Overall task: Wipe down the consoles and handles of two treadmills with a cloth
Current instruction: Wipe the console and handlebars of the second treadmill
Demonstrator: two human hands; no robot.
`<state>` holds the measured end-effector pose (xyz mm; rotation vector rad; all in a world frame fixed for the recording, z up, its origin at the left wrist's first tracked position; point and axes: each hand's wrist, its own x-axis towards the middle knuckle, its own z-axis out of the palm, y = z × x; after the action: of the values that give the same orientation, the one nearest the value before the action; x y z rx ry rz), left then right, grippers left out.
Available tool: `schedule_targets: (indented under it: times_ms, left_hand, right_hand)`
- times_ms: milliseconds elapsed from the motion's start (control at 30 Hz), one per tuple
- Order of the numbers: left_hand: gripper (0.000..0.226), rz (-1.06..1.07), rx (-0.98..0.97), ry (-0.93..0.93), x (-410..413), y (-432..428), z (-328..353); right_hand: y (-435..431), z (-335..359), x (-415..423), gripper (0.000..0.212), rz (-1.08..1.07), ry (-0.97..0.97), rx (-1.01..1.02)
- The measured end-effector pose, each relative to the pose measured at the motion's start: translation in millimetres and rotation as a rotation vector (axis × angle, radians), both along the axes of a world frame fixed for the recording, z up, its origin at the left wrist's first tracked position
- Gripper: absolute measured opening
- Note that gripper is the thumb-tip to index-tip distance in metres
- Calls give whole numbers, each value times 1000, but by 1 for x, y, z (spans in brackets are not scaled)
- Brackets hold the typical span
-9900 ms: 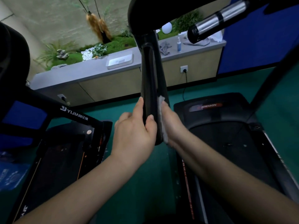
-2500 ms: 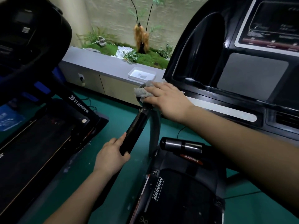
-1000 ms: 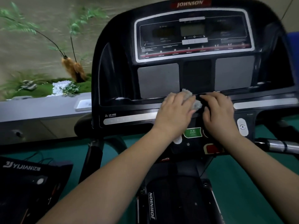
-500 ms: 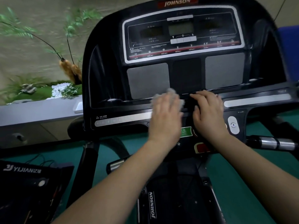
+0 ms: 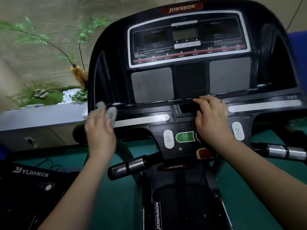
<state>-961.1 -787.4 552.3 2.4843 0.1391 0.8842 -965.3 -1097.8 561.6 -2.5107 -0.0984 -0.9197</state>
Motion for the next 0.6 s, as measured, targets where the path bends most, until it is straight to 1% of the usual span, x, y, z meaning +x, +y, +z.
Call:
schedule_targets:
  times_ms: [67, 167, 233, 333, 433, 600]
  left_hand:
    - [45, 111, -108, -5, 2, 10, 0]
    - [50, 145, -79, 29, 10, 6, -3]
    - [50, 190, -129, 49, 21, 10, 0]
    - [51, 201, -171, 97, 47, 25, 18]
    - [52, 111, -105, 101, 74, 39, 38]
    - [47, -16, 72, -5, 139, 49, 79]
  right_hand:
    - [3, 5, 0, 39, -17, 6, 2]
    - [10, 11, 6, 33, 26, -49, -54]
    - [17, 13, 12, 28, 102, -54, -81]
    - [27, 13, 16, 25, 97, -58, -117]
    - [29, 11, 18, 24, 62, -65, -124]
    - [31, 11, 18, 28, 51, -67, -148]
